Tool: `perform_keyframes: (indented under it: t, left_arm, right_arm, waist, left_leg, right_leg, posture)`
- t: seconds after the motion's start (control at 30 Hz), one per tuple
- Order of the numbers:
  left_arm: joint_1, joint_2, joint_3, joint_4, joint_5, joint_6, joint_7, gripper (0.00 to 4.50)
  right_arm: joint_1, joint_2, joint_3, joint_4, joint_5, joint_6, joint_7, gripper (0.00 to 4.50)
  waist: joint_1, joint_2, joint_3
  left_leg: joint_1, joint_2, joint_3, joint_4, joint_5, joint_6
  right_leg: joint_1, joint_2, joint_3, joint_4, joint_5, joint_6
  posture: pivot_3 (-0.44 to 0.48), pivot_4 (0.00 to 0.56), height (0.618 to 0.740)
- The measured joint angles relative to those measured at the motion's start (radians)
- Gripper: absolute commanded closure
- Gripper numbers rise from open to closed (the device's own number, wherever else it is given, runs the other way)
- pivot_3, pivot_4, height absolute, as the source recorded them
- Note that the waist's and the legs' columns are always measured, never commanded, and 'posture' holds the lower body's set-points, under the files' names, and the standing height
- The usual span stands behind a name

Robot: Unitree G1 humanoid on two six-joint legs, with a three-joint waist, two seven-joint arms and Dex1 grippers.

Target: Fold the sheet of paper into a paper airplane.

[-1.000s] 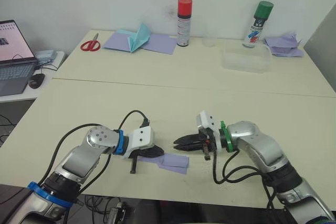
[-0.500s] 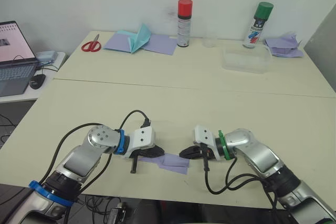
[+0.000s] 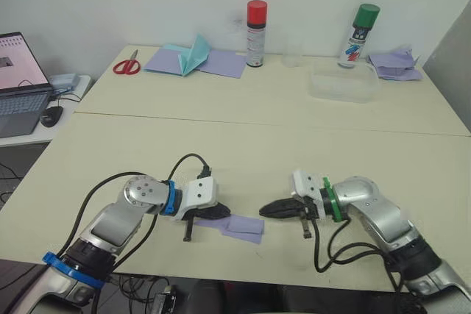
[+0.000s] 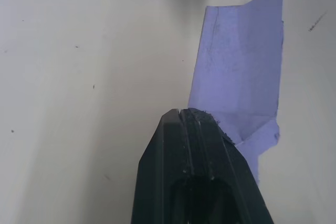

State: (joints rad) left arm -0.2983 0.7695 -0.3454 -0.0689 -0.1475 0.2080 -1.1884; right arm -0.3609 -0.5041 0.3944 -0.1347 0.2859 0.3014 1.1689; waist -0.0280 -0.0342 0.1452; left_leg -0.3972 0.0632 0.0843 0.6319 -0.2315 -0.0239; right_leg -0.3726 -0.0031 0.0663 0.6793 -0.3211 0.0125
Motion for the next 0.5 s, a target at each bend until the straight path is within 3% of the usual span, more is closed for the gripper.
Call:
perform_keyframes:
  t: [0.2, 0.5]
  left_arm:
    - [-0.01, -0.001, -0.002, 0.008, 0.003, -0.002, -0.002, 4.5]
    - [0.003, -0.02, 0.041, -0.01, -0.053, 0.092, -0.003, 4.5]
  right_arm:
    - [-0.004, 0.015, 0.11, 0.073, -0.123, -0.011, -0.017, 4.48]
    - [-0.022, 0.018, 0.139, 0.111, -0.183, -0.087, -0.012, 4.48]
  waist:
    - [0.0, 0.0, 0.0]
    - [-0.002, 0.0, 0.0]
  left_leg:
    - [-0.001, 0.0, 0.0, 0.0, 0.0, 0.0]
    - [0.0, 0.001, 0.0, 0.0, 0.0, 0.0]
  right_leg:
    - [-0.001, 0.0, 0.0, 0.0, 0.0, 0.0]
    - [-0.001, 0.001, 0.0, 0.001, 0.0, 0.0]
  posture:
    - [0.0, 0.15, 0.74]
    - [0.0, 0.15, 0.74]
